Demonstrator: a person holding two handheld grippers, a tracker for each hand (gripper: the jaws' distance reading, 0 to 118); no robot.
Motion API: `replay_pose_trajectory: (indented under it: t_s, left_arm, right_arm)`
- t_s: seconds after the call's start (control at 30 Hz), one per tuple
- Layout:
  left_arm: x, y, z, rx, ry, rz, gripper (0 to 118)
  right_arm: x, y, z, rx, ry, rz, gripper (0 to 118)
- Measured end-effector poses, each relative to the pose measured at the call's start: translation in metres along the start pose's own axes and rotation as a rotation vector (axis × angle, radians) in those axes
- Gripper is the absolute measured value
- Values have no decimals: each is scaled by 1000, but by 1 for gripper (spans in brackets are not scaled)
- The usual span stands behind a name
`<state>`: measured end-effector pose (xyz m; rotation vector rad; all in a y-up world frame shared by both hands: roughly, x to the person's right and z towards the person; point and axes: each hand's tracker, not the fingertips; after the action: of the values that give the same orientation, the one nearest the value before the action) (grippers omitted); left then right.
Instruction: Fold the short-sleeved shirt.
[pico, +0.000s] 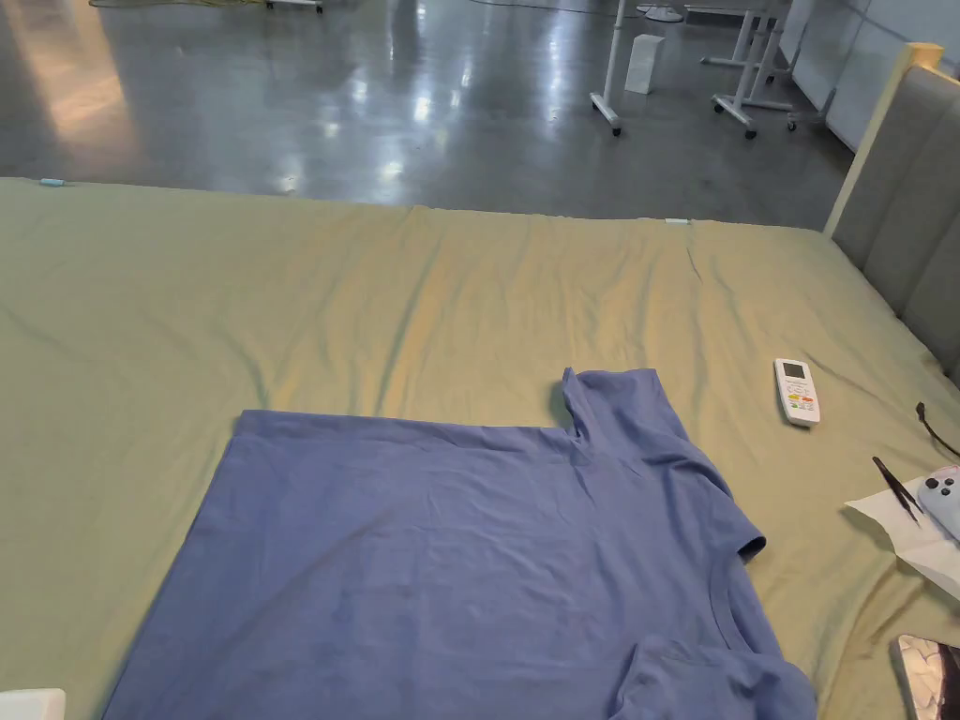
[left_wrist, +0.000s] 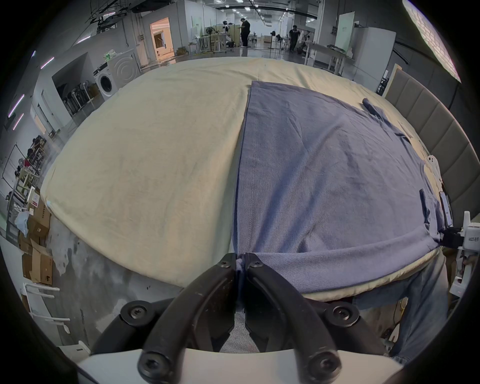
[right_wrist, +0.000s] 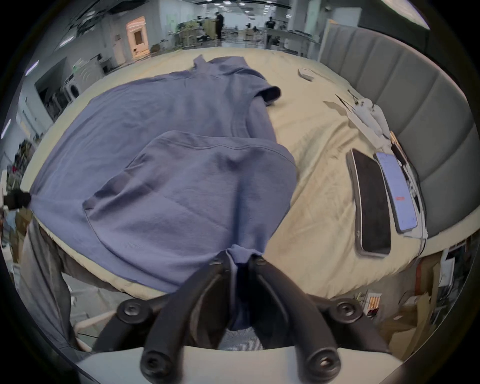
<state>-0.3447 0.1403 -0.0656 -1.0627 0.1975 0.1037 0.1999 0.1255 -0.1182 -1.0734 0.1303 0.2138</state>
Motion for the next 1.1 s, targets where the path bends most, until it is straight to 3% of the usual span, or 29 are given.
replay_pose_trajectory:
  t_s: [0.2, 0.37, 0.7, 0.87, 1.1]
  left_arm:
    - [-4, 4, 8, 44, -14, 22, 6]
    - [-6, 27, 23, 150, -33, 47, 6]
    - [0, 114, 7, 260, -25, 43, 6]
    - [1, 154, -32, 236, -12, 54, 6]
    - [10, 186, -93, 140, 18, 23, 6]
  right_arm:
    - [12, 6, 14, 15, 15, -42, 6]
    - [25, 16, 34, 122, 35, -108, 5]
    - [35, 111, 37, 268, 28, -156, 5]
    - [43, 161, -6, 260, 18, -205, 5]
    - [41, 204, -75, 161, 4, -205, 5]
